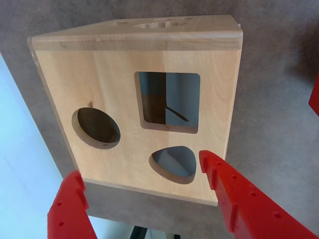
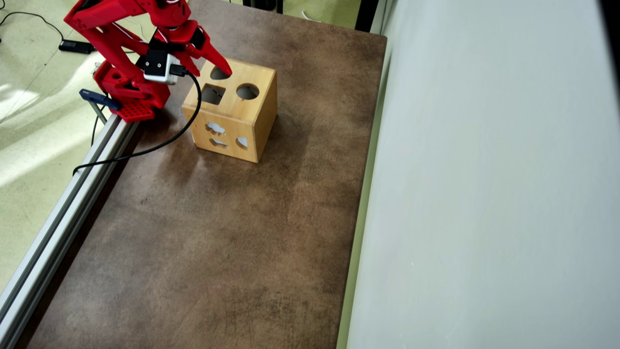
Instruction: Pick and place the red cube on the square hole
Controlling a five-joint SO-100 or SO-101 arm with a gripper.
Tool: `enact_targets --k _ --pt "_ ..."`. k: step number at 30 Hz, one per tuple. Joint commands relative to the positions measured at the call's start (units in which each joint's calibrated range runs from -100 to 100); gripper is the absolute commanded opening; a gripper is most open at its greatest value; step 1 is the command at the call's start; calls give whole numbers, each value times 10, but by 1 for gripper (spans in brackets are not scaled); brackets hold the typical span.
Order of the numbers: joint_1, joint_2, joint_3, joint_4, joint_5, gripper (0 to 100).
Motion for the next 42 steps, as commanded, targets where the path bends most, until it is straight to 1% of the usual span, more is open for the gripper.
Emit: enact_targets --k 1,5,42 --pt "21 -16 -7 4 4 35" --pt "44 -16 -5 4 4 35" --pt "36 -8 -2 4 3 35"
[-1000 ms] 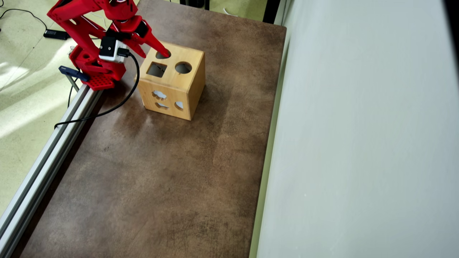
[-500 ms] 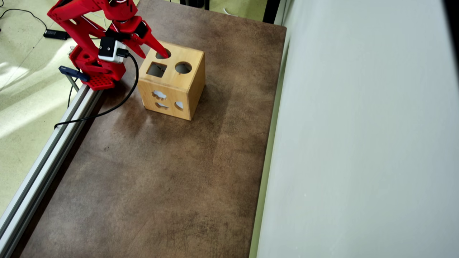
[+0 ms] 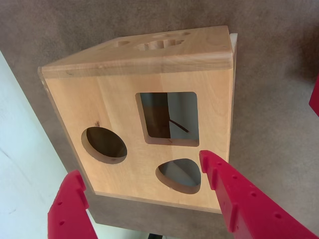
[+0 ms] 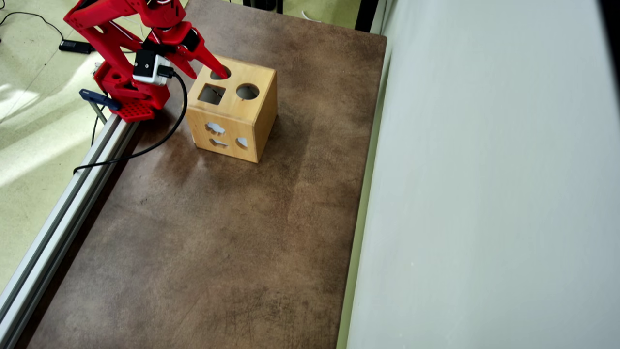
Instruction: Pick and place the red cube on the square hole
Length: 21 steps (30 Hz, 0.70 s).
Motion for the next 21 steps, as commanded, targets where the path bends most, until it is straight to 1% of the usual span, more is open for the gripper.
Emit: enact_targets --k 1,21 --pt "-4 -5 2 3 3 35" --pt "-4 -9 16 -7 3 35"
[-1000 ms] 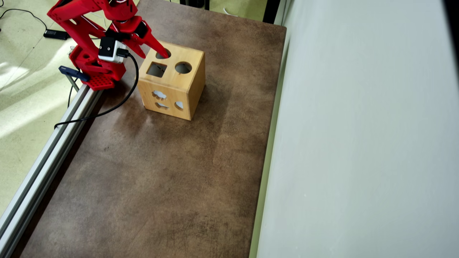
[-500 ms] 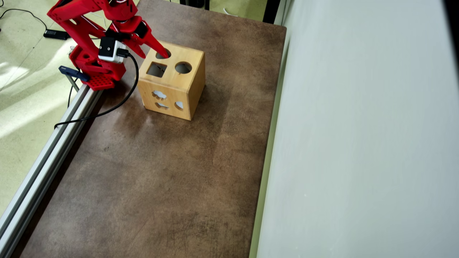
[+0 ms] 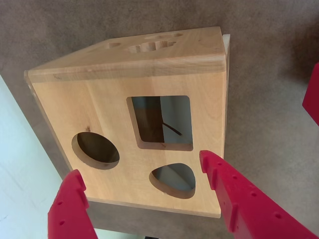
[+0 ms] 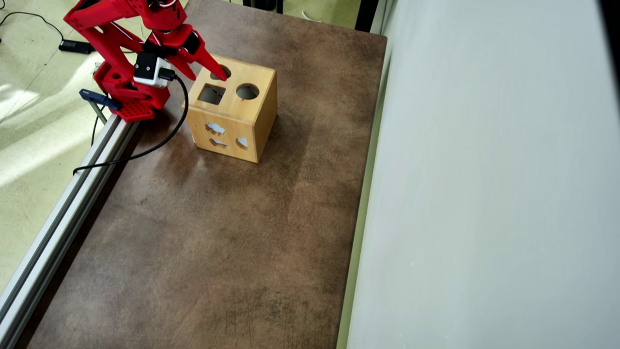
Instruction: Pick and place the red cube on the square hole
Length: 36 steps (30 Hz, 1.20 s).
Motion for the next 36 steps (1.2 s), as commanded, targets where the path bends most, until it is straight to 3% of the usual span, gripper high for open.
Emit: enact_targets --k 1,36 --pt "-4 -10 -4 -7 3 35" --pt "-4 -12 -10 2 3 35"
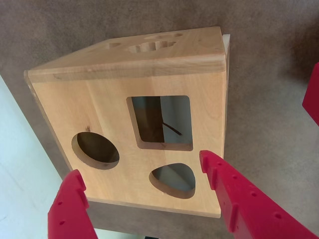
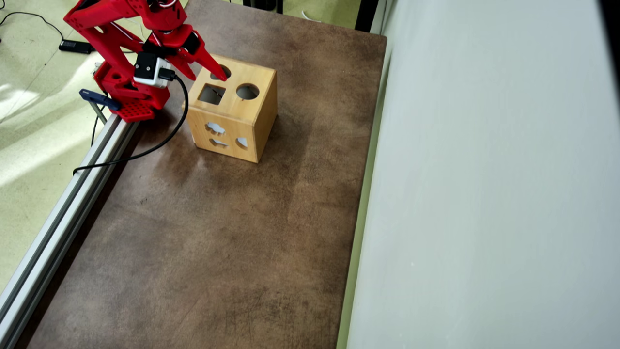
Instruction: Pick and place the red cube on the square hole
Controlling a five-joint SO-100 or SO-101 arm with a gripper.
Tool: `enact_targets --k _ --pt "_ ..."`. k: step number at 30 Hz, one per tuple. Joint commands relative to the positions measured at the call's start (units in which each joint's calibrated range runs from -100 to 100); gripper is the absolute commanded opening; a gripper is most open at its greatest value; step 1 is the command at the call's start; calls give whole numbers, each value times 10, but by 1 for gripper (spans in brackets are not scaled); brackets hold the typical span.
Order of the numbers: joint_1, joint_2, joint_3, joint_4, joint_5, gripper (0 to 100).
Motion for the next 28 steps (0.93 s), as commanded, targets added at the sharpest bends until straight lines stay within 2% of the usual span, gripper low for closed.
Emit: enact_targets --k 1,11,28 --pt "-4 -12 -10 2 3 35" --pt "-4 -22 -12 2 3 35" --pt "-4 -201 -12 -1 3 35"
